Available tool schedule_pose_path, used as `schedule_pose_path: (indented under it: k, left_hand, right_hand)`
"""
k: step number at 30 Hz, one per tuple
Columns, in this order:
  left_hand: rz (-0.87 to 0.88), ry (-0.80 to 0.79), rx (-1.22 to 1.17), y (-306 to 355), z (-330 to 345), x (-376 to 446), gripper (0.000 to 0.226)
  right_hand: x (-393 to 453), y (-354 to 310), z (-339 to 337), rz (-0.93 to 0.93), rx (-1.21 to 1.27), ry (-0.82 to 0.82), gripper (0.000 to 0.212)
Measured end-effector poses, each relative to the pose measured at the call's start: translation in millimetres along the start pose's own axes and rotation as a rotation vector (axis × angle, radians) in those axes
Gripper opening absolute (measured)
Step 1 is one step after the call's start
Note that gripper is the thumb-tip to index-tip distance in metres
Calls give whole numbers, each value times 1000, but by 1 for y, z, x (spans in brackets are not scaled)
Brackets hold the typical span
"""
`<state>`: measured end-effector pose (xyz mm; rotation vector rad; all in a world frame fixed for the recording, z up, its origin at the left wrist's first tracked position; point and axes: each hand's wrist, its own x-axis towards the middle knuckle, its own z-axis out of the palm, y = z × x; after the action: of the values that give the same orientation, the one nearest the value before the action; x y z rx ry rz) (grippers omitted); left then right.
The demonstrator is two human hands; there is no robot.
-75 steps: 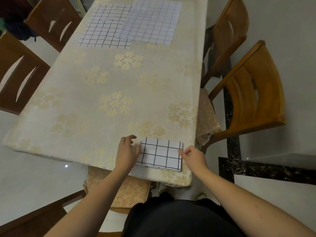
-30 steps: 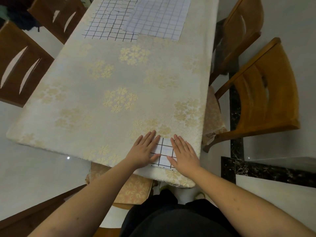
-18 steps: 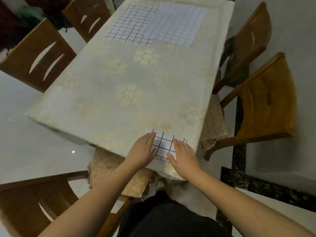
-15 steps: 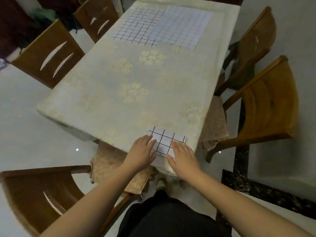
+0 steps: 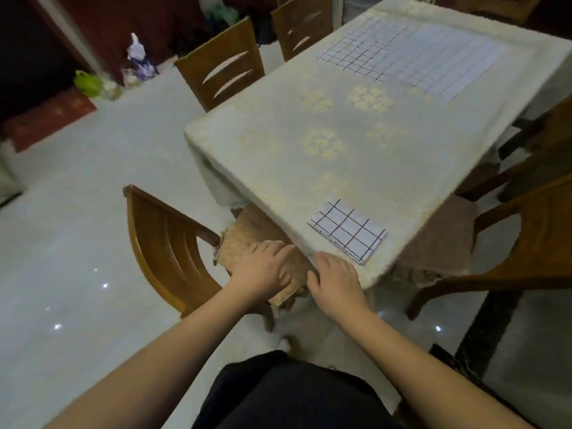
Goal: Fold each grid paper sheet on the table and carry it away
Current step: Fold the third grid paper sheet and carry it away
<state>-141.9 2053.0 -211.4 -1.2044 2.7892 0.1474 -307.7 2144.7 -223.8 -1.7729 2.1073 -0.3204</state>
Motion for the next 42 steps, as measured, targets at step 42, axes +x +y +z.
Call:
schedule_pose_path:
  k: [42]
  left_hand:
    - [-842,42,-184,-318,18,-377,62]
  right_hand:
    - [17,-454,170,-702,-417,-195,48]
